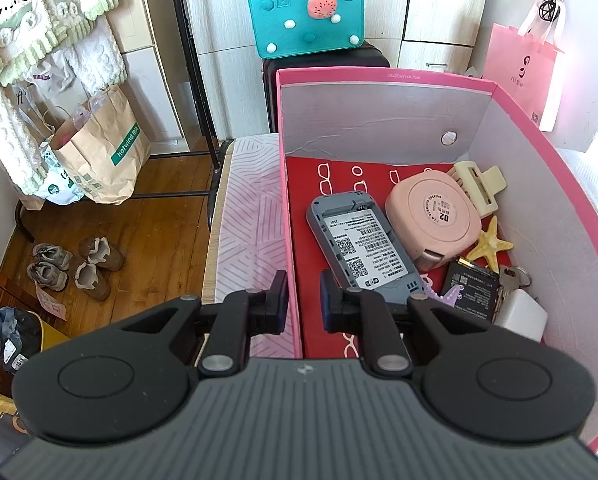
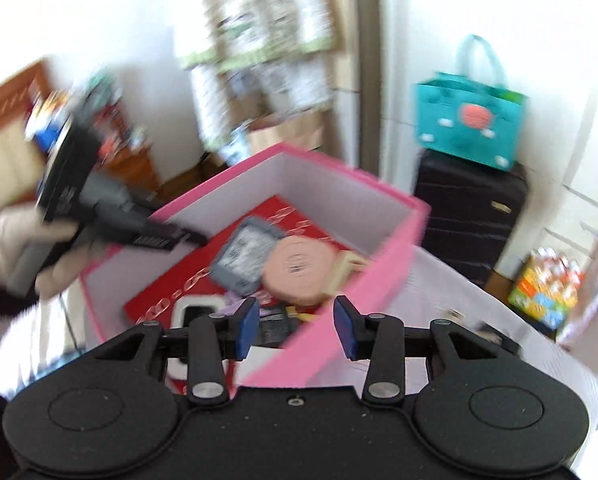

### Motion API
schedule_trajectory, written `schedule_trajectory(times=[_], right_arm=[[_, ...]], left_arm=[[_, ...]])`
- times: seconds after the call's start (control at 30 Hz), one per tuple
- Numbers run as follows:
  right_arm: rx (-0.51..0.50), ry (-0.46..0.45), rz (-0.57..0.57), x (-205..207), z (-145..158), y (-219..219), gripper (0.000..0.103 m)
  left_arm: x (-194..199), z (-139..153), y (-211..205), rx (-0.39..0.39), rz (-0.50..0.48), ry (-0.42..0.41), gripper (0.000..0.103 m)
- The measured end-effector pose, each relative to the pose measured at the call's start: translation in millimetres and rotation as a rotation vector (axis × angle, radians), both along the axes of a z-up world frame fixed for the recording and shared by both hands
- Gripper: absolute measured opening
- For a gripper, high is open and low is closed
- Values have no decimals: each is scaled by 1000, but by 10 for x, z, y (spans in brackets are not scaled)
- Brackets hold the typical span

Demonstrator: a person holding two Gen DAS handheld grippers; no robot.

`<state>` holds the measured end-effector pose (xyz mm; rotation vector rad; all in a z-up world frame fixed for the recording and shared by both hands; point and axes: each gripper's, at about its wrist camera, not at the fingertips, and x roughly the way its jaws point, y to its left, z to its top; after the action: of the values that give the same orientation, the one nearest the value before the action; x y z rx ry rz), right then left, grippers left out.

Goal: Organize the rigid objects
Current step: 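Move the right tool back and grasp the black phone case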

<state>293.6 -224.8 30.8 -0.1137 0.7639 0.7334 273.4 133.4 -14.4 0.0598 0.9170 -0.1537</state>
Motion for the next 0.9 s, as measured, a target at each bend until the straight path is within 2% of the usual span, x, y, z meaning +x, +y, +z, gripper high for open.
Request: schedule_trajectory(times=[0.13, 0.33, 0.4, 0.53, 0.7, 0.9], right_arm=[[24, 13, -133, 127, -119, -413, 48], [5, 56, -288, 286, -529, -775, 49], [-16, 45, -319, 325, -666, -813, 50], [-2, 64, -372, 433, -904, -863, 68], [-65, 30, -407, 561, -1104, -761, 70], [-74, 45, -446, 769, -1231, -655, 70]], left_arm=[[10, -2, 2, -4, 2, 0, 14], [16, -8, -3, -3, 3, 1, 14], [16, -9, -3, -3, 3, 1, 14], [17, -8, -2, -1, 2, 1, 14], [16, -11, -3, -3, 3, 1, 14], [16, -11, -5, -1, 2, 1, 14]])
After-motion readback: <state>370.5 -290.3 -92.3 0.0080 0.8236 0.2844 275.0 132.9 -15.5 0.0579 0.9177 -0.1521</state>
